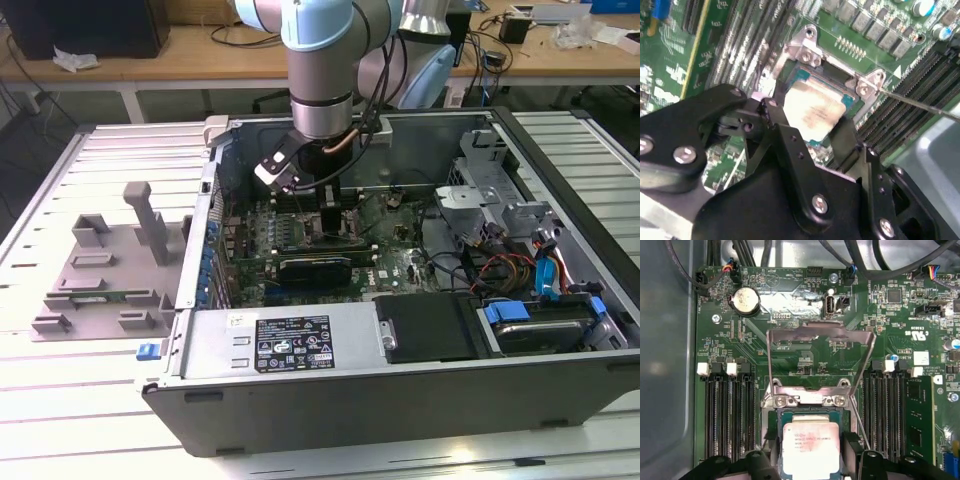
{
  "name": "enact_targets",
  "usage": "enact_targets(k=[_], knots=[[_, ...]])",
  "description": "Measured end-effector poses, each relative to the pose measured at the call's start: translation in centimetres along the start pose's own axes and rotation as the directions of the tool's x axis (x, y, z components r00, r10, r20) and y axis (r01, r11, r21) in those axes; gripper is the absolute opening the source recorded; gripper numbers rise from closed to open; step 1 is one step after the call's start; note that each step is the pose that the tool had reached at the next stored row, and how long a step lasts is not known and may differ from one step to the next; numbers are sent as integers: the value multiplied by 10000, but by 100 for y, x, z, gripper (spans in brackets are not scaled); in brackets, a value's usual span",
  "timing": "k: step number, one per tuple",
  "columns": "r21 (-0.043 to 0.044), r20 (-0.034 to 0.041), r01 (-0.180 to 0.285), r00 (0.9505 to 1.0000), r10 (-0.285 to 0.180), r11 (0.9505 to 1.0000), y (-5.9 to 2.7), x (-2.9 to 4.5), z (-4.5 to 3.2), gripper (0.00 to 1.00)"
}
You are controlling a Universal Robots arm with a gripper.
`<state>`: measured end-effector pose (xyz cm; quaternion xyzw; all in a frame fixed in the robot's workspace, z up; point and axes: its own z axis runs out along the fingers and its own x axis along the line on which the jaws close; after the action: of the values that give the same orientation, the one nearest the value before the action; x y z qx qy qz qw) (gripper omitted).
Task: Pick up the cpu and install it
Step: 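Place the cpu into insertion slot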
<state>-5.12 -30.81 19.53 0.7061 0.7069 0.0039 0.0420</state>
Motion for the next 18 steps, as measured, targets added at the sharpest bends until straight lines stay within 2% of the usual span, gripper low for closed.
enact_targets(k=[6,9,11,12,18], knots=[[7,12,1,10000,-1,10000,1,-4,-33,62],[7,11,1,10000,-1,10000,5,-8,-108,62],[6,17,3,10000,-3,10000,14,-13,-222,62],[7,23,2,10000,-2,10000,15,-14,-253,62],[7,35,3,10000,-3,10000,15,-15,-255,60]])
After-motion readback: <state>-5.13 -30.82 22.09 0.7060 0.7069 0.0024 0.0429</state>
